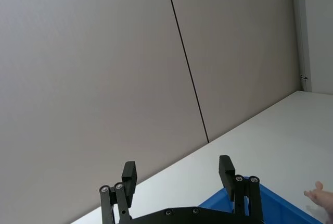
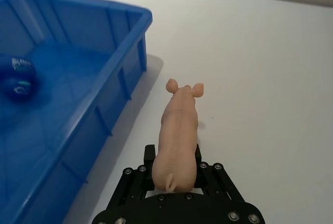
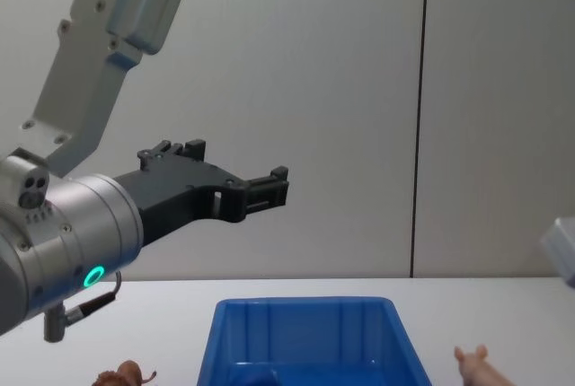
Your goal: Pick up the two dolls from the table and place them into the box.
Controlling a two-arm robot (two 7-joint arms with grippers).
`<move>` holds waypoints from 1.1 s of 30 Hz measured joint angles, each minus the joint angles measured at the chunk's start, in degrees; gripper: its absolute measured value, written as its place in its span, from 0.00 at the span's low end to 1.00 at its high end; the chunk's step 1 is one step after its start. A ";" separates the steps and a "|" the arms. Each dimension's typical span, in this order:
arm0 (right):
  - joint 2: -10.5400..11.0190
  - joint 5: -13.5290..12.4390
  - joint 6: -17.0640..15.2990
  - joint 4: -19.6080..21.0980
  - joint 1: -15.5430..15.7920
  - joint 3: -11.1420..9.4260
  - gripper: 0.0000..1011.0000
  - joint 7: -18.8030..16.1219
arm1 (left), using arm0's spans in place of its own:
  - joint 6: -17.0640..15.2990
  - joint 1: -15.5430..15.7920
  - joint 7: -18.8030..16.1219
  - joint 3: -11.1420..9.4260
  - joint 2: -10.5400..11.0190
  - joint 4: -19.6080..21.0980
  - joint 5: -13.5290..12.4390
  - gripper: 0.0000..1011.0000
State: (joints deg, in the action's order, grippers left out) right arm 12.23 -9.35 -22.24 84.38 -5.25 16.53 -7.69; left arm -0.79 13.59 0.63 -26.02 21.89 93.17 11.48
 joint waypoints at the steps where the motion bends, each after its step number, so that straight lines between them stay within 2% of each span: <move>1: 0.03 -0.03 0.22 0.11 0.01 -0.05 0.36 0.03 | 0.00 0.00 0.00 0.00 0.00 0.00 0.00 0.99; 8: 0.43 0.04 2.78 1.58 -0.07 -0.56 0.36 -0.18 | 0.00 0.00 0.00 0.00 0.00 0.00 0.00 0.99; 14: 0.81 0.64 4.99 3.31 -0.61 -0.90 0.36 -2.05 | 0.00 0.00 0.00 0.00 0.00 0.00 0.00 0.99; 21: 1.20 1.27 6.75 5.29 -1.73 -1.08 0.36 -6.35 | 0.00 0.00 0.00 0.00 0.00 0.00 0.00 0.99; 22: 1.20 1.27 6.75 5.29 -1.73 -1.08 0.36 -6.35 | 0.00 0.00 0.00 0.00 0.00 0.00 0.00 0.99; 33: 1.32 1.43 6.75 6.78 -4.01 -0.85 0.36 -14.96 | 0.00 0.00 0.00 0.00 0.00 0.00 0.00 0.99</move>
State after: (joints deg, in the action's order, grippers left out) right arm 13.55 -7.92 -15.50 91.16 -9.25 15.68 -22.65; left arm -0.79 13.59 0.63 -26.02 21.89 93.17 11.48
